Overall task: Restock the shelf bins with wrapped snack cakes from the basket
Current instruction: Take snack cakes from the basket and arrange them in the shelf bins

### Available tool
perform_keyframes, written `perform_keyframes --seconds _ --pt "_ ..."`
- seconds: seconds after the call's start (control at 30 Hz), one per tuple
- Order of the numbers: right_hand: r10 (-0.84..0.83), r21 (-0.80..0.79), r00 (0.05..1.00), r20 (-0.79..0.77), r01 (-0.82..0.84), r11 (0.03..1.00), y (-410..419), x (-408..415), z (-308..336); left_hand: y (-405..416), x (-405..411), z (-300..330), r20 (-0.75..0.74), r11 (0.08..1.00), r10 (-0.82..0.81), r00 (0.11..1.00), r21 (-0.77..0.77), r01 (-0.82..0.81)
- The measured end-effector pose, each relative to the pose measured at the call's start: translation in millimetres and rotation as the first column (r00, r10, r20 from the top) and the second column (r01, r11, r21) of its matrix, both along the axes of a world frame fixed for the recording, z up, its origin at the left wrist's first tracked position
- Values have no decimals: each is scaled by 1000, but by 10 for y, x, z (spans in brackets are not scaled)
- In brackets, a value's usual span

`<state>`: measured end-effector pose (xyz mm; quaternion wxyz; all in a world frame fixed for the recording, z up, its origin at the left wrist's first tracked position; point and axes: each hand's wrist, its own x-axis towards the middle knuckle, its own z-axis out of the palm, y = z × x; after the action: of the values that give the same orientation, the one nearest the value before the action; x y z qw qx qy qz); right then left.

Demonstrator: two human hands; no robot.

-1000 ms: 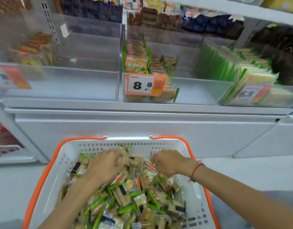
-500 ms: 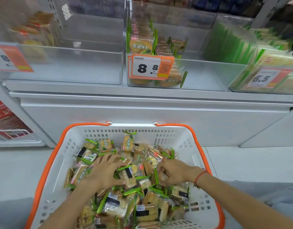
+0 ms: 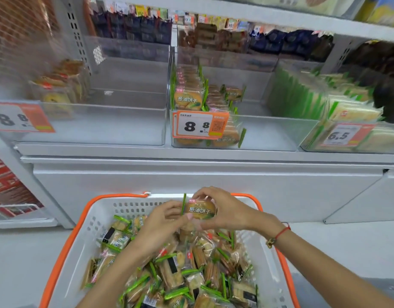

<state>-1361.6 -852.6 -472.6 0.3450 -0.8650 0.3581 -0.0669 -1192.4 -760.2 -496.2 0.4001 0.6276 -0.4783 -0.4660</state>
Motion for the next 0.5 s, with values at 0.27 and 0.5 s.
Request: perform_keyframes --seconds 0.27,0.5 --pt "101 -69 989 107 -94 993 -377 -14 1143 -203 119 906 29 885 190 981 -439 -158" --pt "-104 -112 970 220 130 985 -989 -329 1765 -941 500 1512 39 615 466 884 -733 -292"
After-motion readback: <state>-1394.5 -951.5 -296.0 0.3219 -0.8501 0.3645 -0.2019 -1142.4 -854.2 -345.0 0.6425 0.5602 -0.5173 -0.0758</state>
